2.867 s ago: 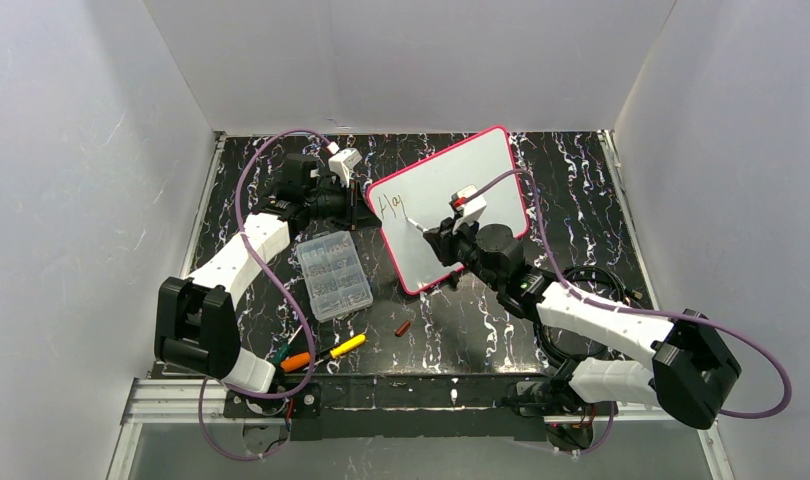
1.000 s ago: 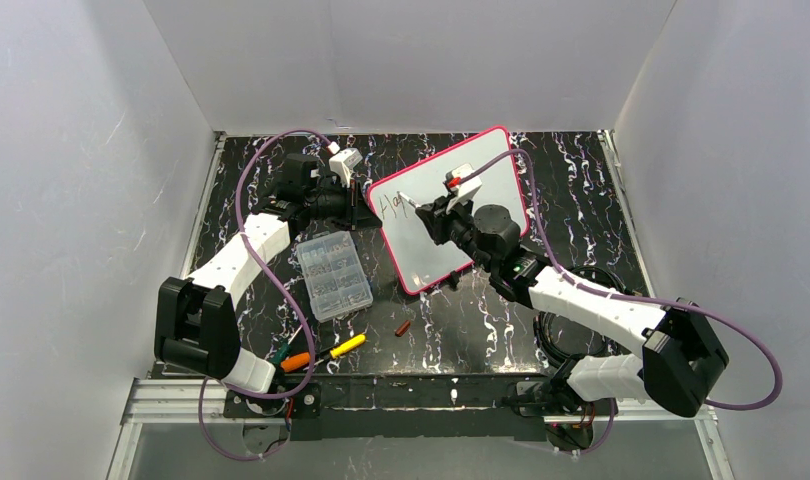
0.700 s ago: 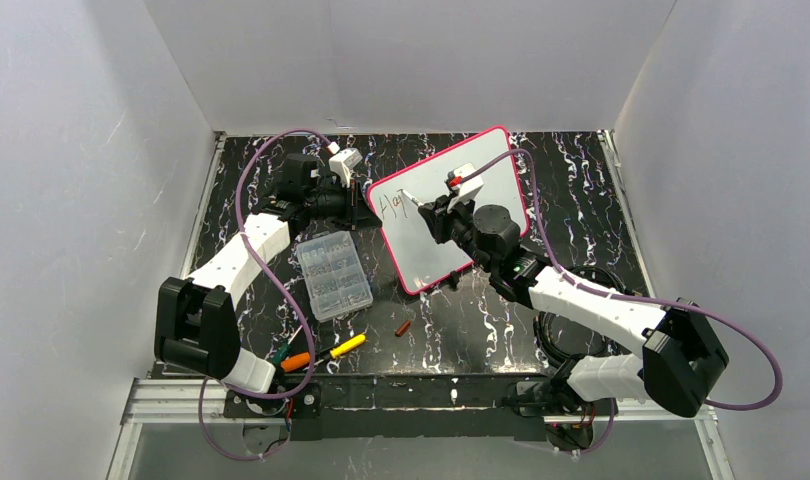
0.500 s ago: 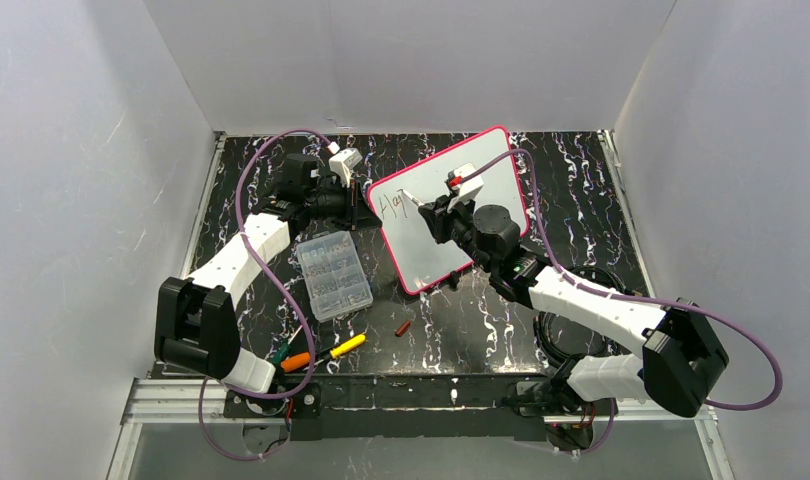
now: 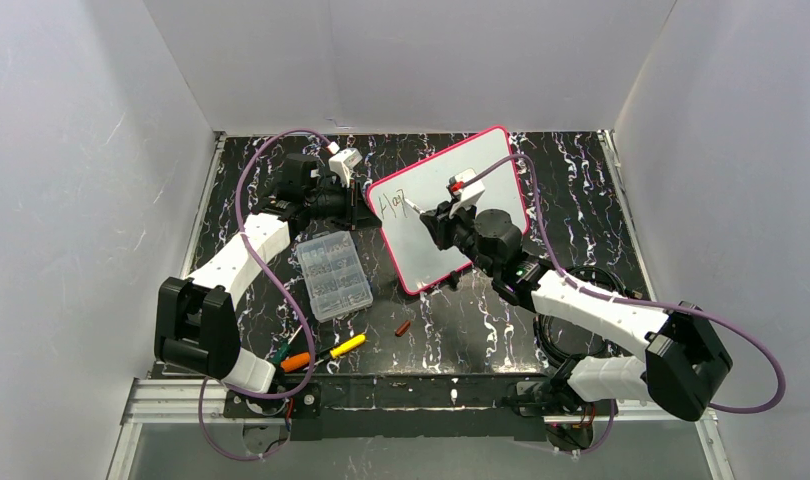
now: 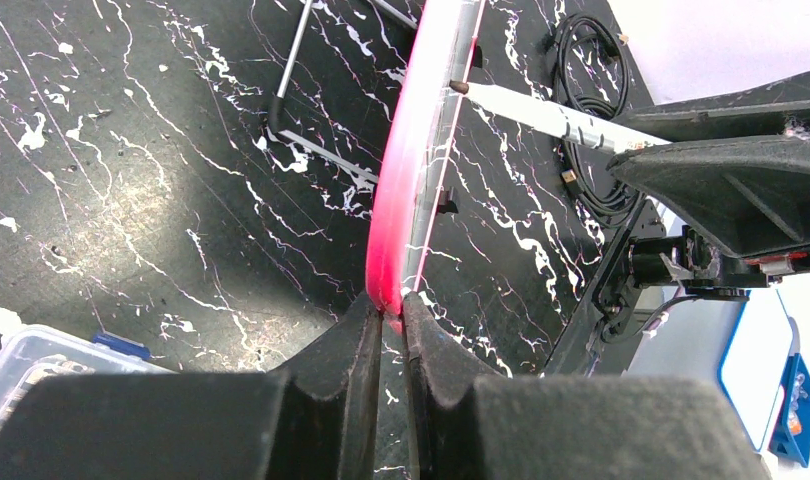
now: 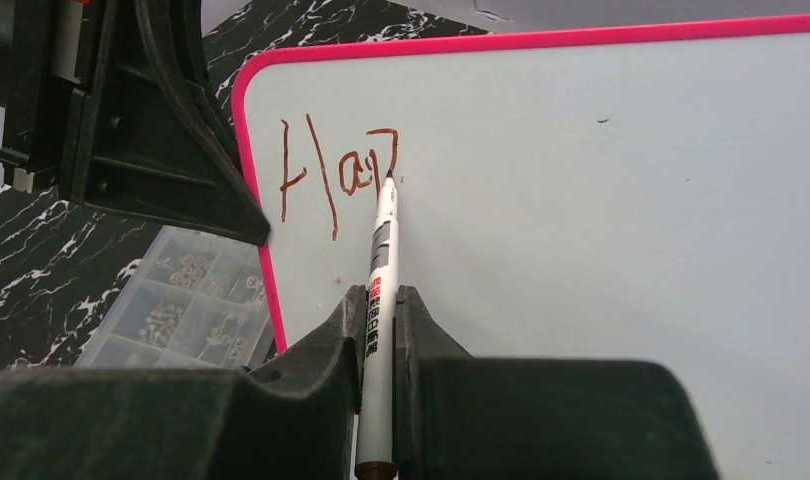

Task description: Write a sentence on the whiteboard

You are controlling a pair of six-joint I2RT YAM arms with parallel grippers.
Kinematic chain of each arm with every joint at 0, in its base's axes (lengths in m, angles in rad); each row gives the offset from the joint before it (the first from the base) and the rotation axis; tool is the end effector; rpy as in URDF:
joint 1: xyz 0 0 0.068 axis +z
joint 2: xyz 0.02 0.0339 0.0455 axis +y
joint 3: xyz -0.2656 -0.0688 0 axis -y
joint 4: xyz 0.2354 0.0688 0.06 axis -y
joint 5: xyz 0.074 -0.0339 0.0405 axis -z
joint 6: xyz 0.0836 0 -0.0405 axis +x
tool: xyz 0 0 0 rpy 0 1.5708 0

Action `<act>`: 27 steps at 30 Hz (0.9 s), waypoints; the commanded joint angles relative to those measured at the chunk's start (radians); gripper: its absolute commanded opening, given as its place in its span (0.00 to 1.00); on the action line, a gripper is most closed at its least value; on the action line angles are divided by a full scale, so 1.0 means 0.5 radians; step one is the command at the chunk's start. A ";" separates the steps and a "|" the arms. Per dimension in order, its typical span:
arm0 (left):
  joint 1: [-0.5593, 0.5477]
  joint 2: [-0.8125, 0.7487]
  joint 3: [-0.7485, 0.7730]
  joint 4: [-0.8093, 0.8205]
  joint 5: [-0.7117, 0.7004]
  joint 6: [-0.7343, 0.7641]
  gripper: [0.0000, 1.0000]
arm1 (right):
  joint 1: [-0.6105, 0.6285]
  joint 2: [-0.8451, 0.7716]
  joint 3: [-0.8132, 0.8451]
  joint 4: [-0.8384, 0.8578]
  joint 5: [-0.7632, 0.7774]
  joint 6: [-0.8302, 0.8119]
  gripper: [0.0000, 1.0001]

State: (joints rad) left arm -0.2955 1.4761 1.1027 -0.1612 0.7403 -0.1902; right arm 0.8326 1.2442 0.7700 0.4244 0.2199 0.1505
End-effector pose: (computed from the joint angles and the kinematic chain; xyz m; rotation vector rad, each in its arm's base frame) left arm 0.3210 -0.1567 0.2788 0.5677 2.0484 -1.0662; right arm 0.2335 0.2296 0.3032 -0.3866 1.6046 0.5774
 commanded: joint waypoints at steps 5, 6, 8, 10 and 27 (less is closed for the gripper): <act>-0.029 -0.070 0.032 -0.083 0.056 0.040 0.00 | 0.003 -0.027 -0.025 -0.011 -0.063 0.009 0.01; -0.028 -0.071 0.034 -0.083 0.058 0.043 0.00 | 0.004 -0.025 -0.024 -0.011 -0.067 0.006 0.01; -0.029 -0.073 0.034 -0.083 0.057 0.043 0.00 | 0.007 -0.025 -0.022 -0.014 -0.067 0.003 0.01; -0.029 -0.072 0.034 -0.083 0.057 0.043 0.00 | 0.007 -0.033 -0.023 -0.016 -0.052 0.003 0.01; -0.028 -0.074 0.033 -0.083 0.052 0.046 0.00 | 0.010 -0.087 -0.022 0.160 0.119 -0.023 0.01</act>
State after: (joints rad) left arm -0.2958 1.4757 1.1027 -0.1612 0.7467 -0.1902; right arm 0.8333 1.1946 0.7364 0.4259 0.2508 0.1532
